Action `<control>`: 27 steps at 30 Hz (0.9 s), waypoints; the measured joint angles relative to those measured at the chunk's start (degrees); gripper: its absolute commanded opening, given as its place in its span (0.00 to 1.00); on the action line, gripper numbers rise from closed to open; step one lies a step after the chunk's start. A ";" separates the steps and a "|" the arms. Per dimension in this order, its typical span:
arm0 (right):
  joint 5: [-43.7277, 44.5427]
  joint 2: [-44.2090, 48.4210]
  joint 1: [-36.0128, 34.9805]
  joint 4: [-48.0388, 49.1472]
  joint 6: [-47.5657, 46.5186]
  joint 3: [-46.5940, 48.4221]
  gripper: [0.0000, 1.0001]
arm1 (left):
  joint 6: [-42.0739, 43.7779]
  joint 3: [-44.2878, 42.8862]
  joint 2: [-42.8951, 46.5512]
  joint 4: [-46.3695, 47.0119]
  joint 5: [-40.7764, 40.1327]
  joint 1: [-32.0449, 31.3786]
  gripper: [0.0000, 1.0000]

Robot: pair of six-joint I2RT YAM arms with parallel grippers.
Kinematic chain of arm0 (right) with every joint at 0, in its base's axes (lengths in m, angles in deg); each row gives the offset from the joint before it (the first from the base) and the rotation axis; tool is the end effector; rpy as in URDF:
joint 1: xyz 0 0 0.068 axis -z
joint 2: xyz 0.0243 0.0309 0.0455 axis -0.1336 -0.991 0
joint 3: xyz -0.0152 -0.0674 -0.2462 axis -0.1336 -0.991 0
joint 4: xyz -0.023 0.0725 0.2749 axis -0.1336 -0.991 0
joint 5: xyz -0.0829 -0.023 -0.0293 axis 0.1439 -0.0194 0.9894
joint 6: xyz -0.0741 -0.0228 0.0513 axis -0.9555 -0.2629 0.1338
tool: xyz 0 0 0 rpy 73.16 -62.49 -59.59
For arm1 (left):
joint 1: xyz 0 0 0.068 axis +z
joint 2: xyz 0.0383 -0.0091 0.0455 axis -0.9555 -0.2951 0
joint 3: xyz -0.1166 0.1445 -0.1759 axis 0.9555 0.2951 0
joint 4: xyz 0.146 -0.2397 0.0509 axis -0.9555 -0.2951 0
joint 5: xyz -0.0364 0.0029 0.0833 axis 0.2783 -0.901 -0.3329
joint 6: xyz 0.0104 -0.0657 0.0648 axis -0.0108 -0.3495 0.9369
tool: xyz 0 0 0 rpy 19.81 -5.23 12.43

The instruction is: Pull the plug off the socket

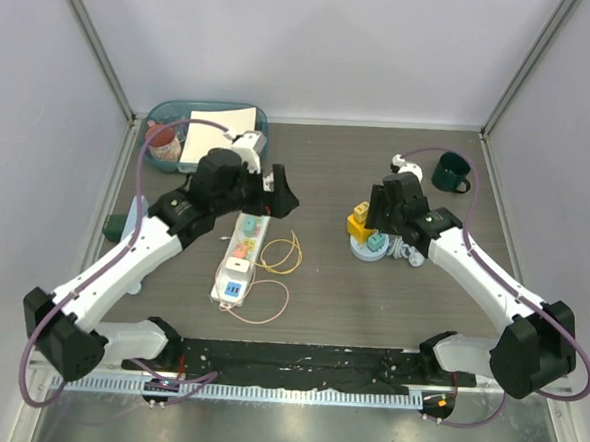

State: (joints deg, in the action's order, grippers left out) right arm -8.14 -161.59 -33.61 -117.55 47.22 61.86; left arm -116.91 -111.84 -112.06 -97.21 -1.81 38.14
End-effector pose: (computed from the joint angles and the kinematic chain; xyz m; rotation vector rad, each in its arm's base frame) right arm 0.3085 0.1263 0.2238 0.0832 2.3363 0.1287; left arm 0.2710 -0.1960 0.3181 0.1481 2.1254 -0.7703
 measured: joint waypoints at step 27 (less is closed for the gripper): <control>-15.26 3.61 7.41 9.90 -6.45 -3.17 0.80 | -4.57 3.98 -18.16 12.52 4.72 -4.46 0.91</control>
State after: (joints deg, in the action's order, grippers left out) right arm -23.40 -157.98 -26.20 -107.65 40.77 58.69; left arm -121.47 -107.87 -130.22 -84.69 2.92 33.68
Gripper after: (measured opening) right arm 0.806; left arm 0.890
